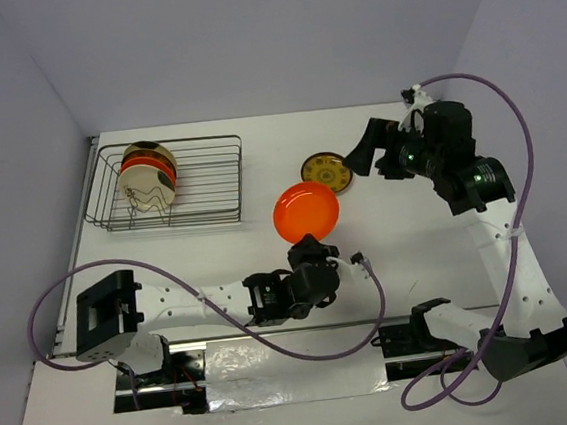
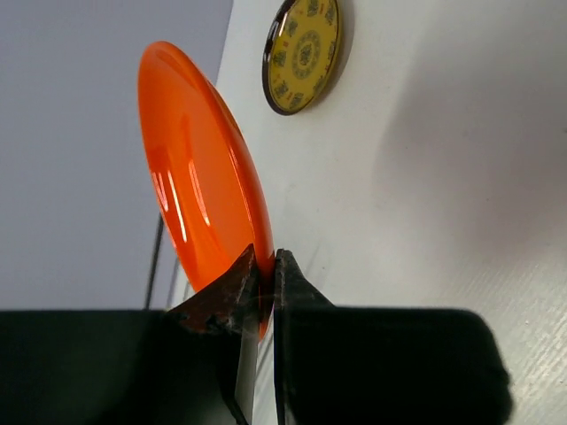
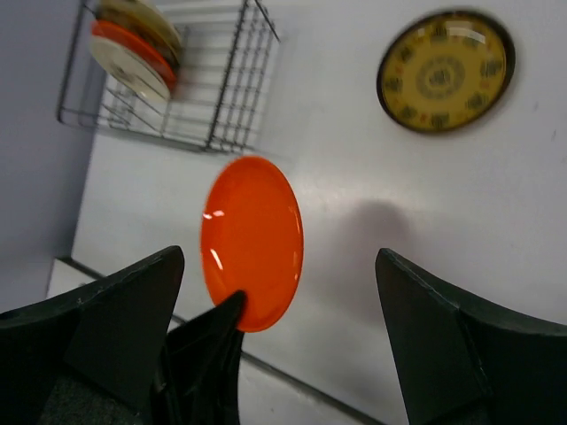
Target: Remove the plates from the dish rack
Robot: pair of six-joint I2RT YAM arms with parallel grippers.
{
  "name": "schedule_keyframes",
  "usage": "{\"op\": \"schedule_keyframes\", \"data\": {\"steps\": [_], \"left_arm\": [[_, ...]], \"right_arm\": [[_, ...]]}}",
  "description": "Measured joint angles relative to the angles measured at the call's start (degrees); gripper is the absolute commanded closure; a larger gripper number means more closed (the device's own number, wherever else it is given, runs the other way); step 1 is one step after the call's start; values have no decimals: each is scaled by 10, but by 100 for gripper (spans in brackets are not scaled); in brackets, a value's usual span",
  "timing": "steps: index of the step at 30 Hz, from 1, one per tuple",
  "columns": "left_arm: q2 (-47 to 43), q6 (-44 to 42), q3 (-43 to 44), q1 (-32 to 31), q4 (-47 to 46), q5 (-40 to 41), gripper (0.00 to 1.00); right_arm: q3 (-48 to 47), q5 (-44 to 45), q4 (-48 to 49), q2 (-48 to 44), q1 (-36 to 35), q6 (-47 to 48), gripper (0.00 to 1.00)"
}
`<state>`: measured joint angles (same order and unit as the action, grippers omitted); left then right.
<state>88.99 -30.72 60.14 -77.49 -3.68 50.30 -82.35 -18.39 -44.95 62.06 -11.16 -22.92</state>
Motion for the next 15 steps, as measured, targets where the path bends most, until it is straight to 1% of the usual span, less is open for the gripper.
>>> {"op": "schedule_keyframes", "data": {"steps": [3,7,8,9,10,11,12,13,14,15], "left_arm": [[9,-69,-6,-22,-56,10,100],[8,-115,2,-40,-120,16,100],[8,-123,3,-42,-129,16,100],[8,-128,3,-45,-136,16,100],[8,-131,3,-47,-140,16,100],[8,-136,3,-49,-143,16,100],[8,-138,3,-50,-143,15,96],[9,-134,2,-51,-137,14,90],[11,-128,1,-51,-138,14,72],[14,-129,1,-51,-142,20,57]], "right_arm": [[44,14,-33,3,-19,19,7],[88,17,-49,12,-62,32,13],[95,17,-48,16,-73,34,25],[100,16,-47,20,-85,37,33],[107,13,-43,22,-94,39,56],[117,5,-35,23,-101,43,68],[127,-6,-29,23,-105,38,81],[131,-18,-17,23,-105,29,100],[132,-33,-4,23,-104,19,100],[132,-35,5,21,-103,5,100]]}}
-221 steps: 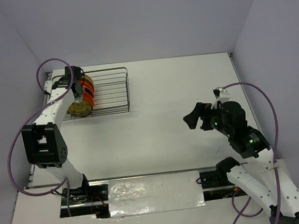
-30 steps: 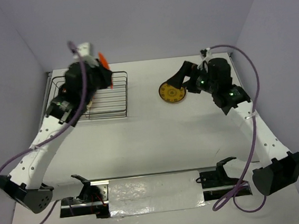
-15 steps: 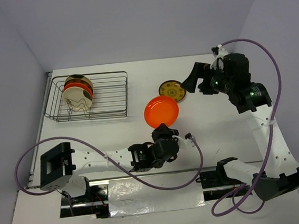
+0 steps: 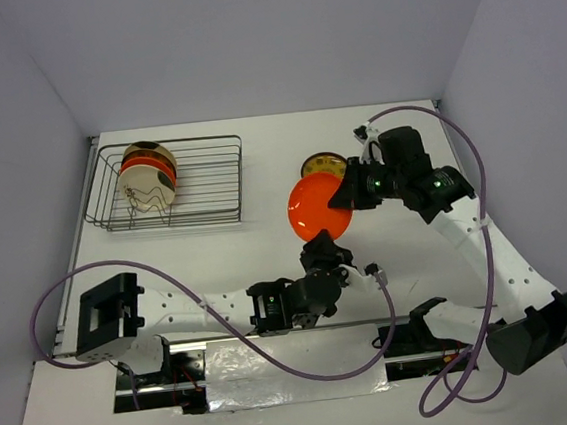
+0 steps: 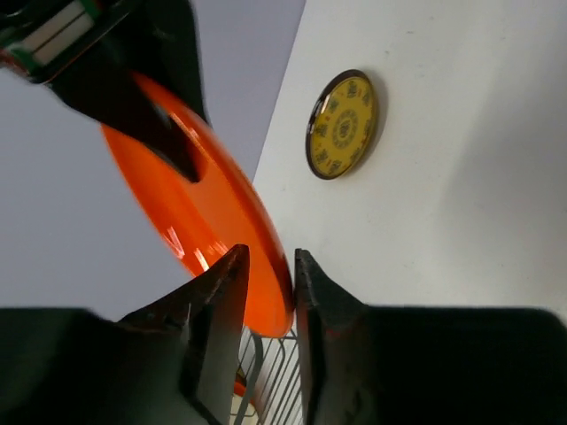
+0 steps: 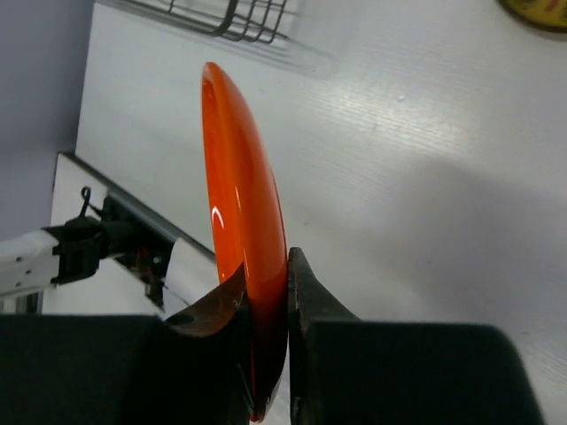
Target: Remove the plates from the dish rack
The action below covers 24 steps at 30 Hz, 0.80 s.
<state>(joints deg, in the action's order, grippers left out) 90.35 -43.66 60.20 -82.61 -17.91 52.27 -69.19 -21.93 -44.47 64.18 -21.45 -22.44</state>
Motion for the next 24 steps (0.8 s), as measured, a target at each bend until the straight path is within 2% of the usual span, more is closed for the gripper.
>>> {"op": "schedule_keyframes", "data": {"steps": [2,3,6,8,11,13,16,18,20,24], "left_arm": [[0,-7,0,2,-10,9,25],[0,-7,0,2,-16,20,1],[-10,32,-3,9,-18,56,1],[-31,96,-3,20,19,76,1],[-72,277,40,72,179,88,1],[-93,410,96,137,296,72,1],[-147,565,131,265,405,16,0],[-196,629,122,339,454,-19,1],[-250,679,103,391,491,-66,1],[-320,724,77,476,523,-172,1]], "right_arm": [[3,2,8,-3,7,-3,100],[7,5,14,-6,16,-5,100],[38,7,49,-19,76,-19,100],[75,2,86,-28,144,-37,100],[135,0,152,-27,239,-77,98],[171,2,193,-16,285,-103,96],[218,16,257,29,353,-153,95],[238,21,305,76,388,-183,93],[250,33,348,131,415,-206,93],[248,54,408,238,438,-229,89]]}}
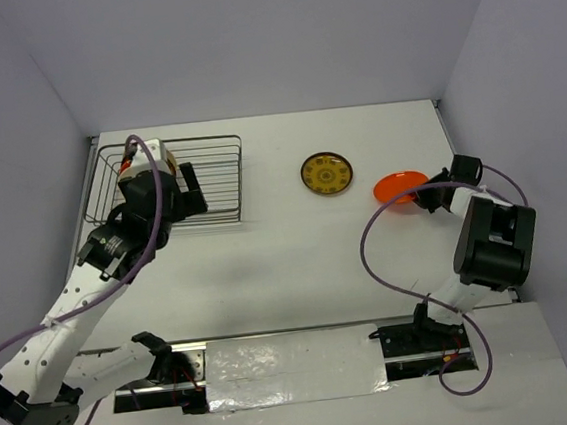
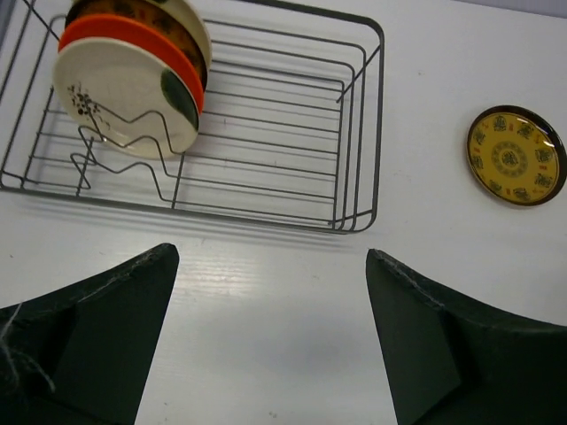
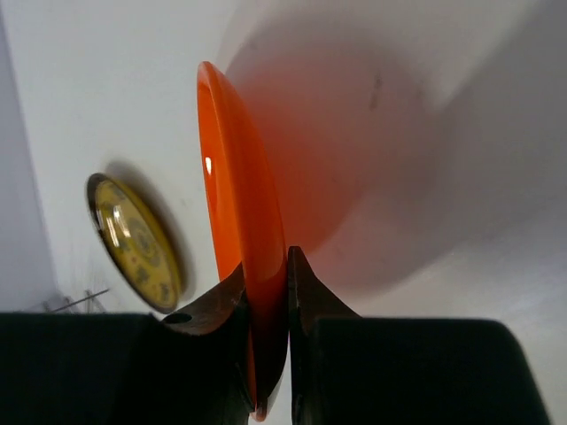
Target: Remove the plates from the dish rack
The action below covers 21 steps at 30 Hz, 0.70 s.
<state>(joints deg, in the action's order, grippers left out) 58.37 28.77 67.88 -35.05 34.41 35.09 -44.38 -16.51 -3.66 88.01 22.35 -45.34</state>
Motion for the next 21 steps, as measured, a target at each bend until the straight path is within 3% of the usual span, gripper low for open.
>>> {"op": "schedule_keyframes", "data": {"steps": [2,3,6,12,14,15,21], "left_arm": [[-9,13,-8,44,5,-40,0],[-7,16,-10,61,8,-56,1],[14,30,-16,130,7,-122,0],[81,98,-15,250,3,-201,0],[100,125,-3,268,4,-209,1],[113,139,10,275,6,-210,1],[179,193,88,321,-3,-221,1]], "right_arm": [[-8,-16,31,44,1,-15,82],[-17,-20,45,56,0,-17,70],[-40,-6,56,77,-9,-14,46],[-110,81,-42,115,-64,29,26],[-128,107,-75,125,-86,45,26],[-130,117,-82,125,-94,51,18],[-93,183,-160,50,-103,74,18]]}}
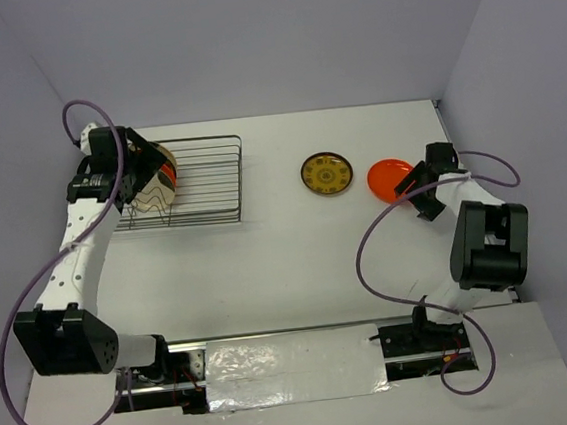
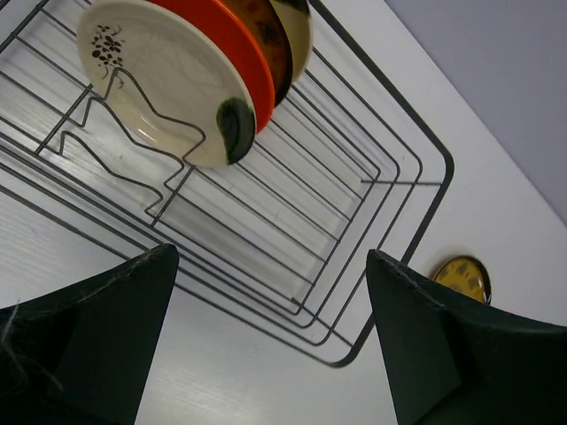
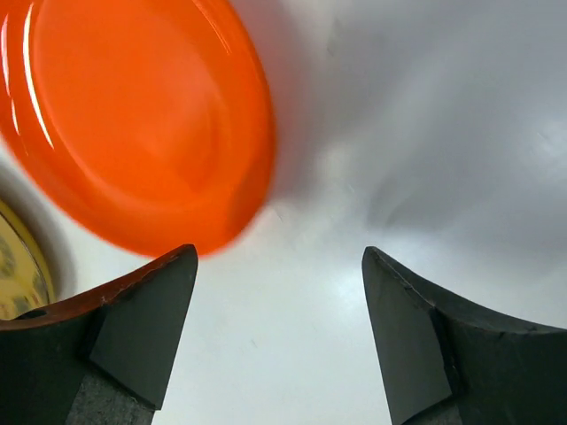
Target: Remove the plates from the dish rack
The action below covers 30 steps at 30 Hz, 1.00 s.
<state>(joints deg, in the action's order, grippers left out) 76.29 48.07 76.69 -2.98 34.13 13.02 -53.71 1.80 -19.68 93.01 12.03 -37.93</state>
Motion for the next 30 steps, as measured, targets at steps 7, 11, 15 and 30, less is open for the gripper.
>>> {"op": "schedule_keyframes", "data": {"steps": [7,11,15,30], "left_arm": [[68,68,-2,79,-26,-24,1],[114,111,-1,91,-50,-30,4],[180,141,40,92,-55,-29,22],[263,168,69,93,-85,-14,47]], "right_arm": [[62,-29,-29,-167,-40,48,0],[91,-72,-17,-254,-135,75,0],[96,-99,-3,-261,-178,91,0],[133,-121,1,-262,-186,121,0]]}}
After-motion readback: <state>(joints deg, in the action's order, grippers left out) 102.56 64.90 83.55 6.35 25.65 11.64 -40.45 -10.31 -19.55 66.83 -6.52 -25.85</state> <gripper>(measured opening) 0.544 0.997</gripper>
